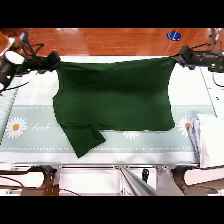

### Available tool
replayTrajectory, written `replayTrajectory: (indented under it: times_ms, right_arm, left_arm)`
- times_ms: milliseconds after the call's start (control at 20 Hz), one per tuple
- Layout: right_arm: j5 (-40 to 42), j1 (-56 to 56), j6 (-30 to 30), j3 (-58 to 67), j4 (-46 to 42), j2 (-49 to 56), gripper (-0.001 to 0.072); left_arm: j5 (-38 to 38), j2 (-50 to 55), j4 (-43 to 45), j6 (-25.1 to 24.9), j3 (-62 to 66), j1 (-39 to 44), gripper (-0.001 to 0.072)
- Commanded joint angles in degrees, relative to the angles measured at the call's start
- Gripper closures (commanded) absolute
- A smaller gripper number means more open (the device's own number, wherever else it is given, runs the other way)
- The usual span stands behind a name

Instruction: Fold the shirts.

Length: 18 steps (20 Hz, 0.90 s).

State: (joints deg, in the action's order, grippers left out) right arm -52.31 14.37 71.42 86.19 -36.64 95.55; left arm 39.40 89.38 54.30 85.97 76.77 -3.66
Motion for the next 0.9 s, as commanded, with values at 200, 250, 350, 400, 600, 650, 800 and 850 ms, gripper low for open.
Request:
replayTrajectory:
  times_ms: [200, 250, 350, 400, 600, 650, 800, 850]
  right_arm:
    - [-9.6, -0.46, 4.81, 12.83, -5.14, 12.41, 0.069]
    - [-11.96, 0.07, 4.61, 13.03, -5.68, 12.2, 0.069]
    - [-19.1, 2.29, 4.39, 13.6, -6.16, 11.98, 0.069]
    - [-22.86, 3.32, 4.39, 13.6, -6.69, 11.98, 0.069]
    - [-33.03, 3.56, 4.46, 11.32, -20.28, 12.02, 0.069]
    - [-32.61, 3.15, 4.52, 9.9, -21.92, 12.04, 0.069]
    - [-29.11, 1.66, 4.57, 5.7, -22.51, 12.07, 0.069]
    - [-28.68, 1.09, 4.66, 5.07, -22.88, 12.28, 0.069]
  left_arm:
    - [5.01, 4.44, -0.37, -0.02, 1.03, -0.98, 0.0689]
    - [9.16, 4.35, -0.31, -3.26, 1.03, -1.51, 0.0689]
    - [17.35, 4.44, 0.2, -8.87, 1.01, -3.32, 0.0689]
    - [22.01, 4.59, 0.33, -9.11, 0.98, -4.44, 0.0689]
    - [32.37, 5.9, 5.18, -12.74, 0.81, -6.05, 0.0689]
    - [33.31, 6.62, 6.67, -11.23, 0.79, -5.95, 0.0689]
    - [35.1, 9.03, 6.78, -8.76, 0.48, -5.03, 0.0689]
    - [36.26, 9.75, 6.8, -8.76, 0.46, -4.57, 0.0689]
